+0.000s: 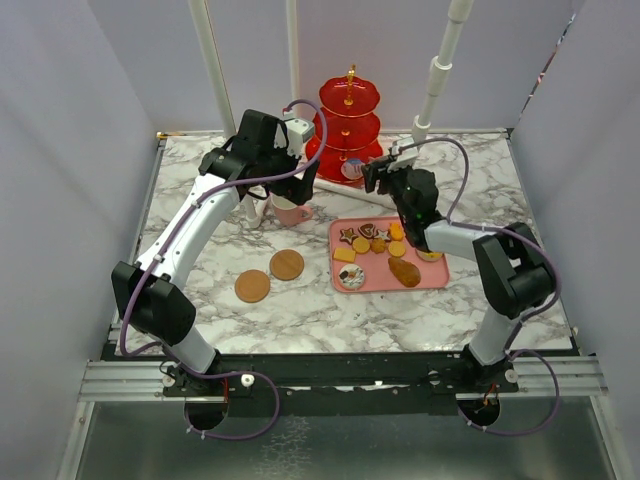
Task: Serve the afternoon tea
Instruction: Place the desert on the desert table.
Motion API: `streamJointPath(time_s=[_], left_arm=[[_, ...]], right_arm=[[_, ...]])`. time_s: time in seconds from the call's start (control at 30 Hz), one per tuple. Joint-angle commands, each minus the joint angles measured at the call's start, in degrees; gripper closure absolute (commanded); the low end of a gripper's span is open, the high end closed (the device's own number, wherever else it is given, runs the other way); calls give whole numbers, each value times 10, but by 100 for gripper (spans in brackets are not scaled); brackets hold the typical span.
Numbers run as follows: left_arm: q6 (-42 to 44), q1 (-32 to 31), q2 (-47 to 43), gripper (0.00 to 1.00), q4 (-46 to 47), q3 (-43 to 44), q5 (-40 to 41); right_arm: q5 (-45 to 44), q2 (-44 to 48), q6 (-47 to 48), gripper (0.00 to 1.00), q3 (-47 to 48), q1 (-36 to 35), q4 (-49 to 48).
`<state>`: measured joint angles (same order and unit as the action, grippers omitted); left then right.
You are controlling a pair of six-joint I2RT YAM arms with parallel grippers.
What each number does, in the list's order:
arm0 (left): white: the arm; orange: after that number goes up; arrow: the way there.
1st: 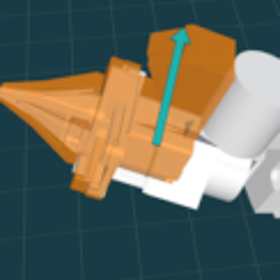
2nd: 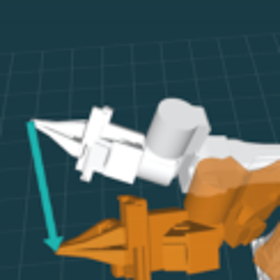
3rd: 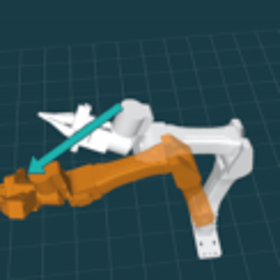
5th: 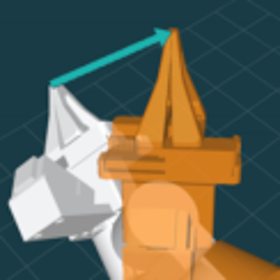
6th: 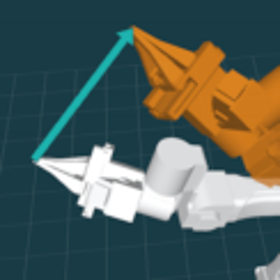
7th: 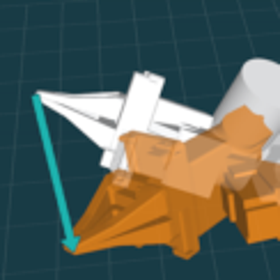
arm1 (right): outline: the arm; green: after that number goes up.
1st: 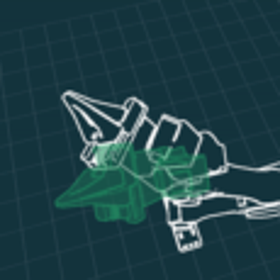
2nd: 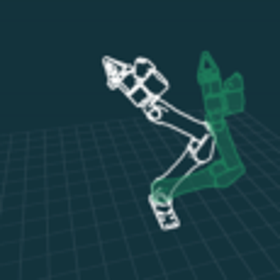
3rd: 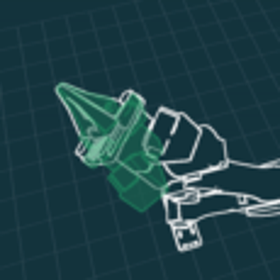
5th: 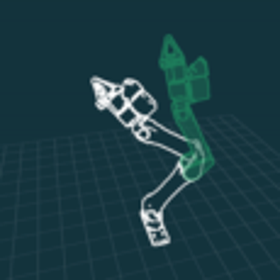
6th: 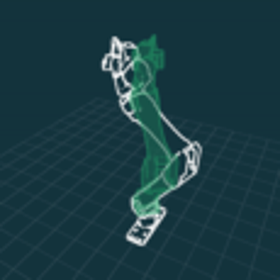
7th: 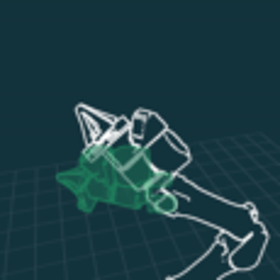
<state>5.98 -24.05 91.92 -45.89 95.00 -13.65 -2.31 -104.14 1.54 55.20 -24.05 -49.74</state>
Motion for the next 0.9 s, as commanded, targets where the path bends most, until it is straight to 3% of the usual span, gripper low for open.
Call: streamJointPath(time_s=[0.0,0.4,0.6,0.87], left_arm=[[5,2,5,2,14,13,7],[-13,-8,119,8,63,143,30],[25,-33,196,9,74,248,58],[47,-37,240,9,84,319,56]], right_arm=[[-16,80,-1,34,-43,-19,-30],[-57,279,-37,32,-197,-125,75],[-83,398,-59,32,-261,-172,177],[-82,506,-94,33,-288,-214,320]])
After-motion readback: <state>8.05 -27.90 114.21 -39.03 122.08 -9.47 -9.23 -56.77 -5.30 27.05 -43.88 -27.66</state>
